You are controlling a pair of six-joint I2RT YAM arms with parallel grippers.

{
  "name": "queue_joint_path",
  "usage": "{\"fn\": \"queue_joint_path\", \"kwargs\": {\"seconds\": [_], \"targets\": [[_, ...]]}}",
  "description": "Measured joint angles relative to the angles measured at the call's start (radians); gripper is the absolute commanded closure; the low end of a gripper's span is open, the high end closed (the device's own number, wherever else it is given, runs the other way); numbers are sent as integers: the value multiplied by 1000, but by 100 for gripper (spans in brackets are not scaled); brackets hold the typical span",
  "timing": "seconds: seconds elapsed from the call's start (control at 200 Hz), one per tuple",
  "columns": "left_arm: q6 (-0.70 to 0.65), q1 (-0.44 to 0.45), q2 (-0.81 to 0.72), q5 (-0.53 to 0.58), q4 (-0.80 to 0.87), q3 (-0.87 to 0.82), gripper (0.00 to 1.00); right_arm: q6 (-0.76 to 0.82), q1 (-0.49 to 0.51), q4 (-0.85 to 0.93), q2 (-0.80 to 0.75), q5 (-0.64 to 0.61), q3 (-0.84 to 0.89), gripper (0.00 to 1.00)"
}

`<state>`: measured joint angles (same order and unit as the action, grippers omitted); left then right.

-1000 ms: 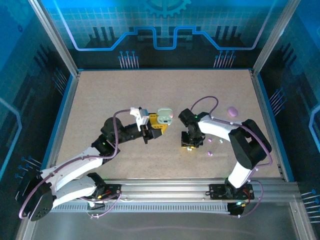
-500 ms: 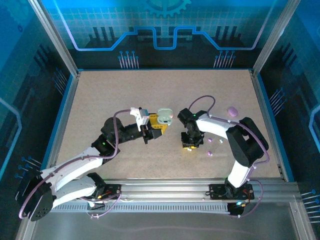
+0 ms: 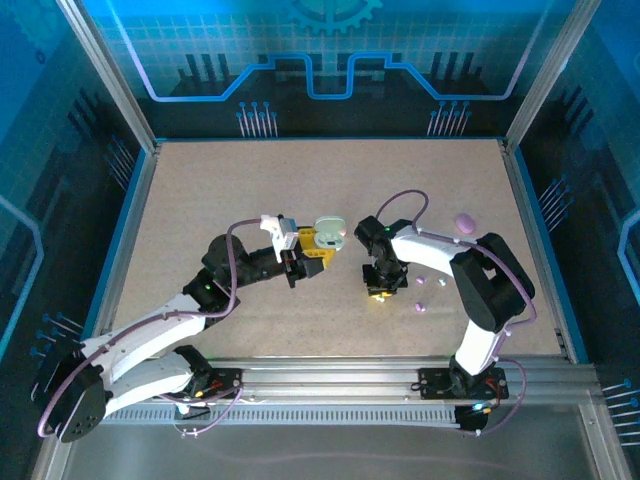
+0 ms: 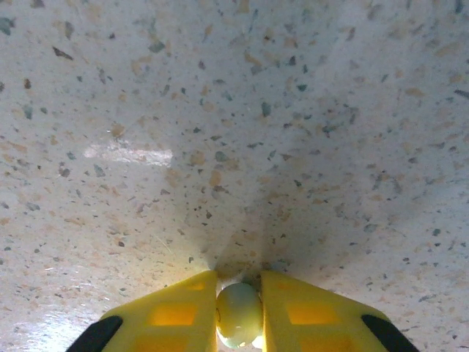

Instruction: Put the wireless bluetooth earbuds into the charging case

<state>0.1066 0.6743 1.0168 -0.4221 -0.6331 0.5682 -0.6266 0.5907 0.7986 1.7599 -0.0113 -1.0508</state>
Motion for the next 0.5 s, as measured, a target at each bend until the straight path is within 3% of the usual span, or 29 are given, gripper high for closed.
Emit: {"fn": "queue_joint_path", "kwargs": {"seconds": [0.225, 0.5], "targets": [[-1, 0, 0, 21, 6, 0, 74, 3, -10, -60, -111, 135, 13, 81], [-4, -12, -1, 72, 18, -5, 74, -102, -169, -342, -390, 600, 70, 81]]}}
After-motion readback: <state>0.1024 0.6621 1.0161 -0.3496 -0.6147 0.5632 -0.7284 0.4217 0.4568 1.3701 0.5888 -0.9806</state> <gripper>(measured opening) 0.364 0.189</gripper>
